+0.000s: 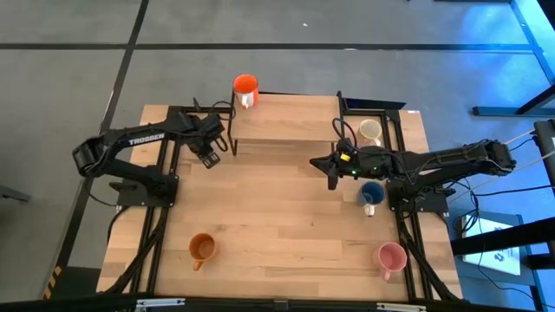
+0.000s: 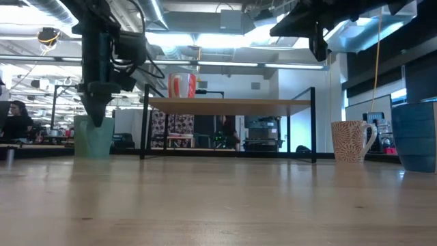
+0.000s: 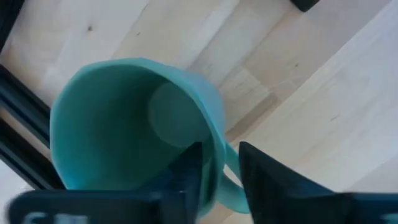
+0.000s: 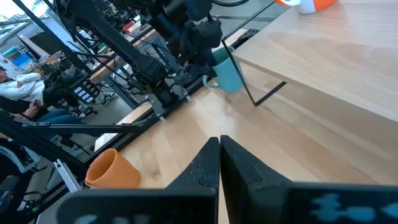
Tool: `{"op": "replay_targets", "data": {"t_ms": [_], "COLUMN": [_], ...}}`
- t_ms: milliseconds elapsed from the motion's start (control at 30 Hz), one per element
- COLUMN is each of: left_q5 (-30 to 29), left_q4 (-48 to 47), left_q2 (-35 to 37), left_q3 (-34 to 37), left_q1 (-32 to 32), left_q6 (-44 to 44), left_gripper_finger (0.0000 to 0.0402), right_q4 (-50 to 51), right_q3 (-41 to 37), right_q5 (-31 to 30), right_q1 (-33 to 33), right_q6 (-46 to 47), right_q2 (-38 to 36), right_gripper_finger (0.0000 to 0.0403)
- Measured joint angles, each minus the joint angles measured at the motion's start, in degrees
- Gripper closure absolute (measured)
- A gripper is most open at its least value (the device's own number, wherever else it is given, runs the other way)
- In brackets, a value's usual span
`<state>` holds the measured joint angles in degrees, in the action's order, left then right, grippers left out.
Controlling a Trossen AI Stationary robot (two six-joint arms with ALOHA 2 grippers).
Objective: Place coffee mugs
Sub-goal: Put the green mug on the shelf
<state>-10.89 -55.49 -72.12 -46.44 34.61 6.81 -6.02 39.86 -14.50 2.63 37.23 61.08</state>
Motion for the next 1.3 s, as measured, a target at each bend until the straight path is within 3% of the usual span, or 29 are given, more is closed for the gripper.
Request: {"op": "replay_targets", "data": {"t_ms": [167, 367, 500, 733, 967, 1300], "left_q5": [0.2, 2.1, 3.7, 9.1, 1.1, -0.6], "left_q4": [-0.5, -8.0, -16.1, -16.0, -7.2, -5.2], "left_q2": [0.6, 3.3, 6.2, 7.3, -2.8, -27.5], "left_q3": [0.1, -3.5, -9.4, -20.0, -27.6, -42.7], "left_q1": [-0.2, -5.3, -13.7, -33.0, -47.4, -49.6], "left_q6": [0.0, 4.7, 10.2, 23.2, 34.6, 35.1], "left_gripper_finger": [0.0386, 0.0383, 0.0387, 0.0387, 0.0388, 0.0382], "right_q4": [0.1, 0.3, 0.4, 0.7, 9.0, 21.0], "right_q3": [0.0, 0.0, 0.0, 0.0, -0.1, -0.1], "right_q5": [0.0, 1.0, 3.3, 1.6, -7.9, -18.6], "right_q1": [0.0, 0.0, 1.1, 10.8, 22.3, 33.3], "right_q6": [0.0, -0.1, -0.2, -0.4, 0.5, 7.2], "right_q2": [0.0, 0.0, 0.0, 0.0, 0.0, 0.0], "right_gripper_finger": [0.0402, 0.0402, 0.0402, 0.0402, 0.0402, 0.0402]}}
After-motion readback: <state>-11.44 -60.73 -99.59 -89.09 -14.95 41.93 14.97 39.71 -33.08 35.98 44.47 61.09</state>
